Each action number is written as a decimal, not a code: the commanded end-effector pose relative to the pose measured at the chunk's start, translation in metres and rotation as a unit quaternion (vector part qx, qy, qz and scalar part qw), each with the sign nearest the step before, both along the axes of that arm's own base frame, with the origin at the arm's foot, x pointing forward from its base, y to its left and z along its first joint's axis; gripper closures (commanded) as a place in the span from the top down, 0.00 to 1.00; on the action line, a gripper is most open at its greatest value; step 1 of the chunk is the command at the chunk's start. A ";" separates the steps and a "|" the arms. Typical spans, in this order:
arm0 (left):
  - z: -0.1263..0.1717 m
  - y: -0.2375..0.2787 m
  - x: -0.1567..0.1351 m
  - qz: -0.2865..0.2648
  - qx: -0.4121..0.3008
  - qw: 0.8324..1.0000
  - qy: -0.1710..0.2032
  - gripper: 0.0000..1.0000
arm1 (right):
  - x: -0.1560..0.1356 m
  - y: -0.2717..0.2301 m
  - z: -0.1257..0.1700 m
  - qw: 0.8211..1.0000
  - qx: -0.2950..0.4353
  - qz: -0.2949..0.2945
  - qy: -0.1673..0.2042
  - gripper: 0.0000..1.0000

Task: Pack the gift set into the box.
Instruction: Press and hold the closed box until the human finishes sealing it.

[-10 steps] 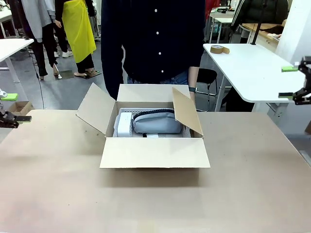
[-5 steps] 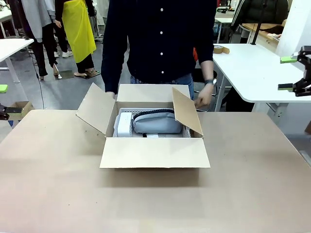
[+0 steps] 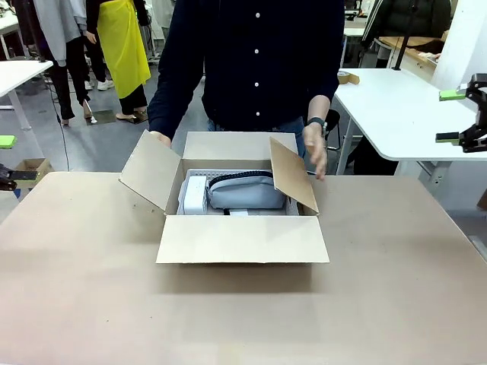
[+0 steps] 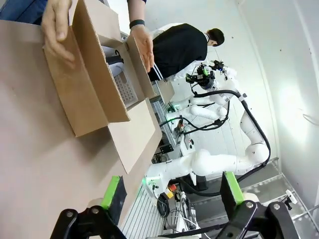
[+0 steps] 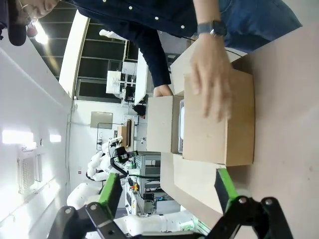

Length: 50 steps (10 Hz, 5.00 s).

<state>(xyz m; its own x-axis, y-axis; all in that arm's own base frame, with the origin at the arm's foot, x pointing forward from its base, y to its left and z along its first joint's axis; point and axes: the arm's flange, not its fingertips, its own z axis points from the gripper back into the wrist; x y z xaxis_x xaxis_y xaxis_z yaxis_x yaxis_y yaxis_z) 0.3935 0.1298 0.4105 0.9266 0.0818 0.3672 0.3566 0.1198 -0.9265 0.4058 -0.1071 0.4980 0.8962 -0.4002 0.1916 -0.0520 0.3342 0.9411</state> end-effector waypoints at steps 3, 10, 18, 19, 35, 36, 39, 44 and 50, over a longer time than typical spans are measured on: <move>0.000 -0.001 -0.001 0.004 -0.001 1.000 -0.003 1.00 | 0.000 0.002 0.003 1.000 0.004 -0.004 0.003 1.00; 0.000 -0.001 -0.001 0.004 -0.001 1.000 -0.003 1.00 | 0.000 0.002 0.003 1.000 0.004 -0.004 0.003 1.00; 0.000 -0.001 -0.001 0.004 -0.001 1.000 -0.003 1.00 | 0.000 0.002 0.003 1.000 0.004 -0.004 0.003 1.00; 0.000 -0.001 -0.001 0.004 -0.001 1.000 -0.003 1.00 | 0.000 0.002 0.003 1.000 0.004 -0.004 0.003 1.00; 0.000 -0.001 -0.001 0.004 -0.001 1.000 -0.003 1.00 | 0.000 0.002 0.003 1.000 0.004 -0.004 0.003 1.00; 0.000 -0.001 -0.001 0.004 -0.001 1.000 -0.003 1.00 | 0.000 0.002 0.003 1.000 0.004 -0.004 0.003 1.00; 0.000 -0.001 -0.001 0.004 -0.001 1.000 -0.003 1.00 | 0.000 0.002 0.003 1.000 0.004 -0.004 0.003 1.00; 0.036 -0.163 0.021 -0.214 0.054 0.875 -0.432 1.00 | 0.061 0.201 -0.015 0.892 -0.117 0.294 -0.323 1.00; 0.040 -0.206 0.022 -0.208 0.080 0.866 -0.447 1.00 | 0.050 0.256 -0.029 0.867 -0.193 0.307 -0.343 1.00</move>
<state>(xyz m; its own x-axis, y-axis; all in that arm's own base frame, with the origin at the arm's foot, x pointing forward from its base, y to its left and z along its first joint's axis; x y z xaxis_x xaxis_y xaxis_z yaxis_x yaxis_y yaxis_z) 0.4143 -0.0700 0.4401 0.1223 -0.2979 0.9467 0.9805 -0.1114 -0.1617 0.4602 0.1352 0.4617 0.4486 0.3096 0.8384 -0.8765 0.3354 0.3452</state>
